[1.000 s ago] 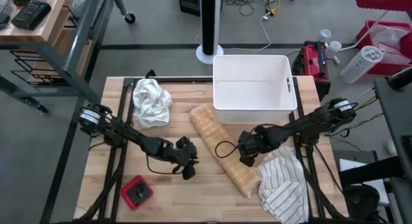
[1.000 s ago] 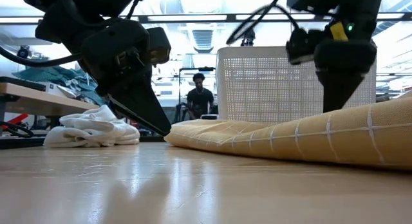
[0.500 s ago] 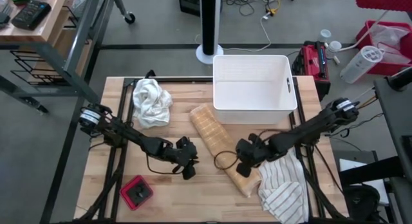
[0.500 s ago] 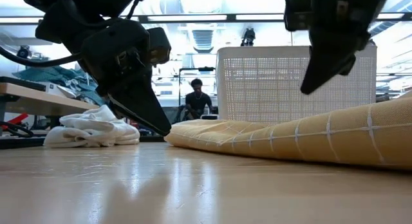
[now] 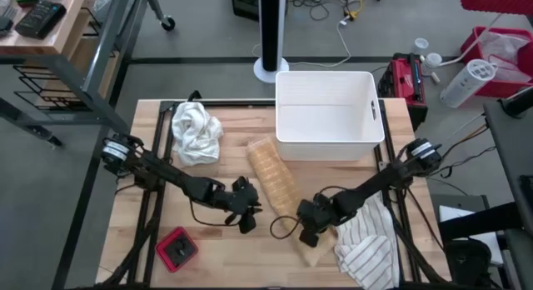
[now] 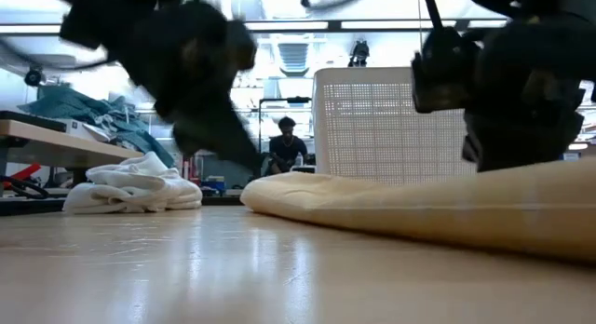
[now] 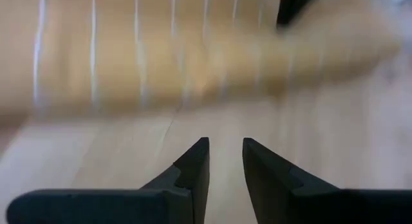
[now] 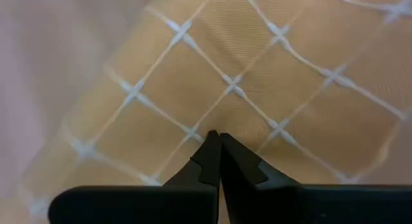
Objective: Fold towel
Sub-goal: Fold the yellow kitchen towel
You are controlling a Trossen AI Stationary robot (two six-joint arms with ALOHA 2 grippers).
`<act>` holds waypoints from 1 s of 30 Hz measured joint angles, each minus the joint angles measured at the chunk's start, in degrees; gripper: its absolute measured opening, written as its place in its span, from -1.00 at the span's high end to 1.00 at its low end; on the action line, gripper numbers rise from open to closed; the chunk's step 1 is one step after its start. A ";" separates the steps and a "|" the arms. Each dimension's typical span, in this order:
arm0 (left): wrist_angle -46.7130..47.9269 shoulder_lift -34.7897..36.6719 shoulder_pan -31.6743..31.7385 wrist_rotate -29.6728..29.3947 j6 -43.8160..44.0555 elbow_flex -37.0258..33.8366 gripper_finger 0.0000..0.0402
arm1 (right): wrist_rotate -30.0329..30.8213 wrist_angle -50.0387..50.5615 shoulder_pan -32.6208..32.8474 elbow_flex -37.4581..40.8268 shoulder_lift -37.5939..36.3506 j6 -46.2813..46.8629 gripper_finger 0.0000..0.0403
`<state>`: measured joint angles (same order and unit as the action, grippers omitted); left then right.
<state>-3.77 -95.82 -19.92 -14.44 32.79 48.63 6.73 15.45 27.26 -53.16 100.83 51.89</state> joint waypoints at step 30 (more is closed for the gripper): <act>-7.00 -0.69 13.86 0.91 -17.04 -0.63 0.63 | 12.81 -20.45 2.38 -5.77 5.18 -29.03 1.00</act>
<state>-10.77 -96.51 -6.07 -13.53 15.75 48.01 19.54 -5.00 29.65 -58.93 106.01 22.86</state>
